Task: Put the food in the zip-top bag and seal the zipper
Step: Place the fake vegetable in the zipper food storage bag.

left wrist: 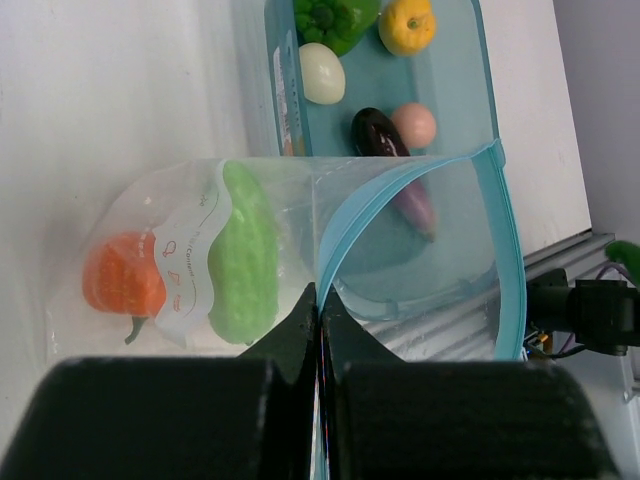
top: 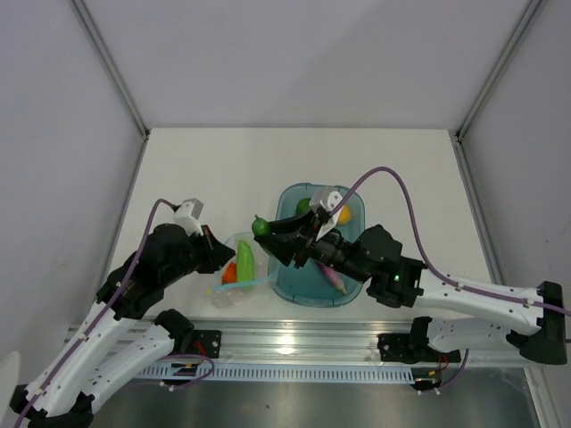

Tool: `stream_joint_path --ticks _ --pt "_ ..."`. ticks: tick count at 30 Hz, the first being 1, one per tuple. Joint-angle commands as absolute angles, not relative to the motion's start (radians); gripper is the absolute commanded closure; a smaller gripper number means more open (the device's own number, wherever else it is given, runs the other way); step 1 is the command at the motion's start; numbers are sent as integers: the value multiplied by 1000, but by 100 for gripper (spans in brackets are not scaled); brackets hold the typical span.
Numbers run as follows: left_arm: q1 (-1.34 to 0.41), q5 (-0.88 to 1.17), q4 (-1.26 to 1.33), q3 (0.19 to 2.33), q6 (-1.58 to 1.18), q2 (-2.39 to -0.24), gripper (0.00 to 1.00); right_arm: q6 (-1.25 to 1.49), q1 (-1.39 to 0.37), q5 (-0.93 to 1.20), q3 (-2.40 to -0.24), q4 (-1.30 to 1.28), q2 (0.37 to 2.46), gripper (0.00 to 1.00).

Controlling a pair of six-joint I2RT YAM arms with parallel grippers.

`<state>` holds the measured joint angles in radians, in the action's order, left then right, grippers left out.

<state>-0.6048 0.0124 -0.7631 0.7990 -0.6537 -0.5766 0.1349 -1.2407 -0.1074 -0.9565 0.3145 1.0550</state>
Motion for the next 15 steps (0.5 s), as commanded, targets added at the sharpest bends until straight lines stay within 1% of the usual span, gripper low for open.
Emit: stream_joint_path --ticks 1,6,12,15 --pt "-606 58 -707 799 -643 -580 99 109 -1262 -32 -948 579 1101 100" --pt "-606 64 -715 818 -643 -586 100 109 -1267 -17 -945 702 1225 100" --pt "-607 52 -735 841 -640 -575 99 142 -1267 -24 -896 820 1281 100" --pt "-607 52 -736 845 -640 -574 100 166 -1264 -37 -851 867 1296 97"
